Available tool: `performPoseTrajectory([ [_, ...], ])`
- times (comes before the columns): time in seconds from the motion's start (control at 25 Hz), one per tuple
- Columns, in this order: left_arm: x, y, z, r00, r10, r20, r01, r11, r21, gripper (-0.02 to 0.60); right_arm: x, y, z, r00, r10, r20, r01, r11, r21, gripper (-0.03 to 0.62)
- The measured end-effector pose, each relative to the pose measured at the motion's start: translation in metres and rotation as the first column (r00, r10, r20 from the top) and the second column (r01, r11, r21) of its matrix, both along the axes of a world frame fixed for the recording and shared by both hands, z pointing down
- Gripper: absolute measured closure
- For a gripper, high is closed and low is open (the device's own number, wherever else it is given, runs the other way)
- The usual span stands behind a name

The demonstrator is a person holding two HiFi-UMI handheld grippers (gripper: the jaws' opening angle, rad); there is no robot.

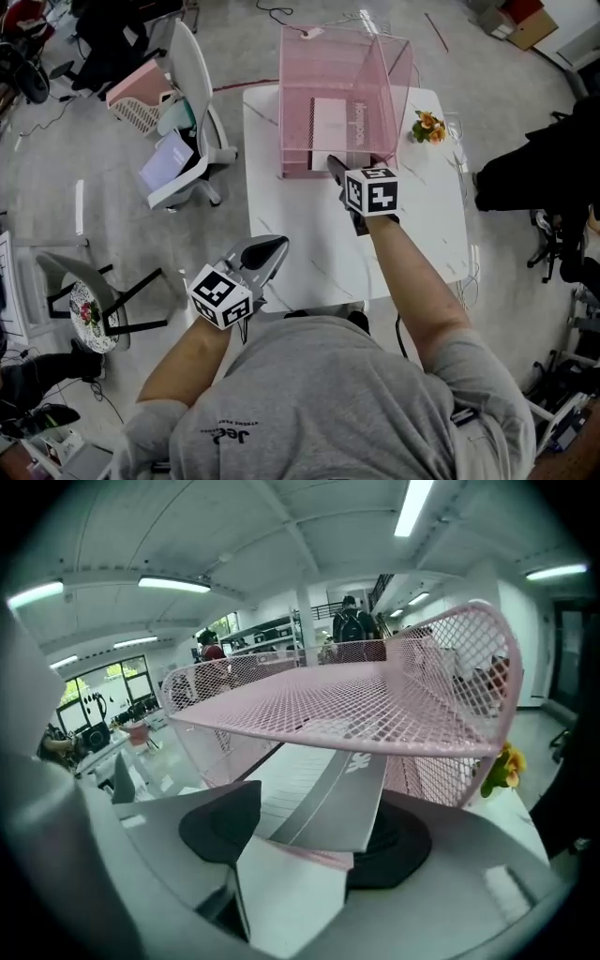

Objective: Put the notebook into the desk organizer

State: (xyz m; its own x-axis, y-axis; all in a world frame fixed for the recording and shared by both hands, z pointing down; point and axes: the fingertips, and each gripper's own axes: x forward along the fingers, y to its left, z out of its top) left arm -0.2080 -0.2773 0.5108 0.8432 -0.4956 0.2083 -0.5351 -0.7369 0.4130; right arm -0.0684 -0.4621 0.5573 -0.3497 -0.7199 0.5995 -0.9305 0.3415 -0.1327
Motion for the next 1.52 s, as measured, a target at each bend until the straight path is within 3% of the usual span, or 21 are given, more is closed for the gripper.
performPoseTrajectory([
  [0.2,0.001,0.004,-0.001,1.0,0.003,-0.004,-0.003,1.0,-0.008,0.522,0.015,0.0,0.0,0.989,0.107,-0.106,-0.111,0.993,-0.035,0.238],
  [0.32,0.001,0.007,0.0,1.0,0.006,-0.008,-0.006,1.0,-0.011,0.522,0.018,0.003,-0.004,0.976,0.13,-0.172,-0.133,0.991,-0.008,0.218],
  [0.68,-0.002,0.01,-0.002,1.0,0.005,-0.014,-0.005,1.0,-0.002,0.522,0.019,0.017,-0.011,0.983,0.142,-0.114,-0.133,0.988,0.084,0.215],
  [0.96,0.001,0.016,-0.007,1.0,0.017,-0.017,-0.016,1.0,0.007,0.522,0.019,0.013,-0.013,0.961,0.131,-0.243,-0.098,0.985,0.142,0.215],
  [1.4,-0.01,0.001,-0.03,0.999,-0.021,-0.024,0.023,0.997,0.075,0.522,0.023,0.062,-0.082,0.999,-0.029,-0.017,0.032,0.963,0.269,0.223],
  [1.44,-0.007,-0.001,-0.036,0.999,-0.022,-0.026,0.024,0.996,0.089,0.522,0.027,0.067,-0.093,0.999,-0.049,0.007,0.045,0.956,0.289,0.23],
  [1.52,0.0,-0.004,-0.047,0.999,-0.021,-0.026,0.024,0.993,0.118,0.522,0.038,0.077,-0.115,0.995,-0.087,0.045,0.067,0.94,0.336,0.32],
])
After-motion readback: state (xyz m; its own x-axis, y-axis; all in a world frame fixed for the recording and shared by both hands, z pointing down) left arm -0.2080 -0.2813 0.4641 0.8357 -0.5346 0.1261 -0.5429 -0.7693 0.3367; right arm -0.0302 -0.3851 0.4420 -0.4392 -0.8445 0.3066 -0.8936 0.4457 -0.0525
